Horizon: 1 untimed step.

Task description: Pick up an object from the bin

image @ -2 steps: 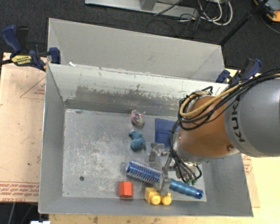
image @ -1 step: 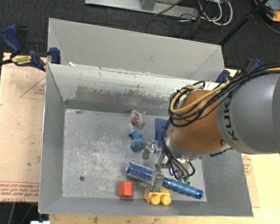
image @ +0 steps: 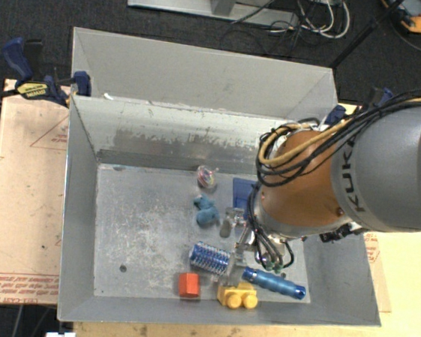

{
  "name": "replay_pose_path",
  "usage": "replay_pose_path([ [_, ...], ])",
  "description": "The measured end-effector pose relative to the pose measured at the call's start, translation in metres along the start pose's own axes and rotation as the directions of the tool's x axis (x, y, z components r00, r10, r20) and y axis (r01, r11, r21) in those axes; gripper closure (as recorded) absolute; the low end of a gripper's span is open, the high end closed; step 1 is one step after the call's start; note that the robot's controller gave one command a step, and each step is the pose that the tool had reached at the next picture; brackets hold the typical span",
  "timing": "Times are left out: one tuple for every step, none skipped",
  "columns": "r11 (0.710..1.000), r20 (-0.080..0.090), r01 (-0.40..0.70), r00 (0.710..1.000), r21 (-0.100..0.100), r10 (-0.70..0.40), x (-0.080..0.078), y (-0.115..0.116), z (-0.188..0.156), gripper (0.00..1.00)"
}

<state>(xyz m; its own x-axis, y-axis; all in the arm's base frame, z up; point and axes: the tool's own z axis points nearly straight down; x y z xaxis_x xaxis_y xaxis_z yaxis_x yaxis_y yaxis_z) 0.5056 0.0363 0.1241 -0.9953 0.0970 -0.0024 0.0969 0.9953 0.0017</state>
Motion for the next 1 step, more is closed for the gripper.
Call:
replay_pose_path([
  [0.977, -0.004, -0.214, 0.977, 0.002, 0.214, -0.0033, -0.0057, 0.0556, 0.0],
])
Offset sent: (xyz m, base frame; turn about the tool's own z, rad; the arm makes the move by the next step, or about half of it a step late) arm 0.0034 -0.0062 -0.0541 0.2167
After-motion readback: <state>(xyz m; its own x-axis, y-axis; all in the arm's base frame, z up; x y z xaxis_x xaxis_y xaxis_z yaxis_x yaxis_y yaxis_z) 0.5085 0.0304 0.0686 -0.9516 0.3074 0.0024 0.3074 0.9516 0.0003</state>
